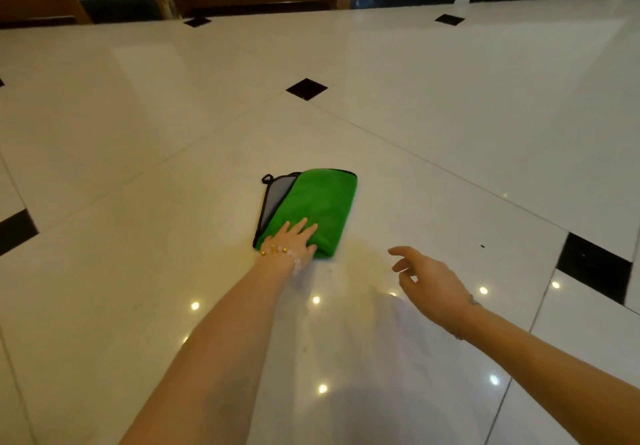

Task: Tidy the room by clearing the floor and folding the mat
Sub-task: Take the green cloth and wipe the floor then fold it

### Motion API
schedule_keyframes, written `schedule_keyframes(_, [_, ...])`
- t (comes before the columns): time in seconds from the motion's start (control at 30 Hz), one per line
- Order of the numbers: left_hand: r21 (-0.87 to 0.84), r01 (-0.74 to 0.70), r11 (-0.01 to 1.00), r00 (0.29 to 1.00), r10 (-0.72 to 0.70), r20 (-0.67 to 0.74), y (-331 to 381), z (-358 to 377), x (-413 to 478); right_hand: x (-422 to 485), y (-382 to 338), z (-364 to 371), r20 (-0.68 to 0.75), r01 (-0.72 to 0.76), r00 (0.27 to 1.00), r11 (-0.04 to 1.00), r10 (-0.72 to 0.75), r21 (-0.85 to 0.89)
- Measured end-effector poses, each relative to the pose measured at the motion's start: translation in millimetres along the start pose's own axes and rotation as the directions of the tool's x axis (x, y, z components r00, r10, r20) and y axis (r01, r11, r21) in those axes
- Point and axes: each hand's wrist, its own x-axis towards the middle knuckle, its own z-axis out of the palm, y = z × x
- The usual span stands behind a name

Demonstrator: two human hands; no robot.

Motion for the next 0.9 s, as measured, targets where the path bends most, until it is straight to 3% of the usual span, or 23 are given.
schedule_keyframes(0.17, [-0.138, 0.348, 0.927, 0.934, -0.356, -0.031, -88.3, -7.4, 8.0, 34.9, -18.3, -15.5, -0.018, -0.001, 1.000, 1.000, 0.001, -0.006])
schedule_keyframes(0.23, [-0.191, 0.382, 0.904, 0.918, -0.396, -0.035, -94.8, -9.3, 3.2, 46.6, -25.6, -13.2, -0.016, 0.004, 1.000, 1.000, -0.004, -0.007])
schedule_keyframes(0.33, [-0.163, 0.304, 0.939, 0.940, -0.323, -0.106, -78.6, -7.4, -5.4, 61.6, -35.3, -3.8, 0.008, 0.008, 1.000, 1.000, -0.008, -0.006])
schedule_keyframes(0.43, [-0.049, 0.112, 0.992, 0.975, -0.119, -0.189, -51.9, 8.2, -11.4, 72.0, -46.3, 9.0, 0.057, 0.001, 0.998, 1.000, 0.000, -0.005])
schedule_keyframes(0.5, [0.016, -0.032, 0.999, 0.978, 0.035, -0.206, -39.7, 12.4, -8.2, 78.1, -51.8, 16.7, 0.072, -0.014, 0.997, 0.999, 0.010, 0.051])
schedule_keyframes(0.57, [0.010, -0.098, 0.995, 0.979, 0.098, -0.177, -40.6, 6.4, 1.0, 84.7, -55.7, 21.3, 0.073, -0.053, 0.996, 0.986, 0.042, 0.159])
schedule_keyframes(0.7, [-0.086, -0.012, 0.996, 0.994, 0.002, -0.111, -55.9, -13.9, 22.7, 93.3, -60.9, 19.1, 0.127, -0.171, 0.983, 0.905, 0.131, 0.390])
schedule_keyframes(0.8, [-0.161, 0.092, 0.983, 0.993, -0.102, -0.060, -54.6, -27.3, 35.7, 94.6, -62.5, 8.9, 0.146, -0.206, 0.977, 0.867, 0.155, 0.454])
schedule_keyframes(0.9, [-0.153, 0.106, 0.983, 0.993, -0.112, -0.030, -45.5, -32.8, 43.0, 95.2, -62.1, -5.3, 0.146, -0.228, 0.973, 0.836, 0.178, 0.499])
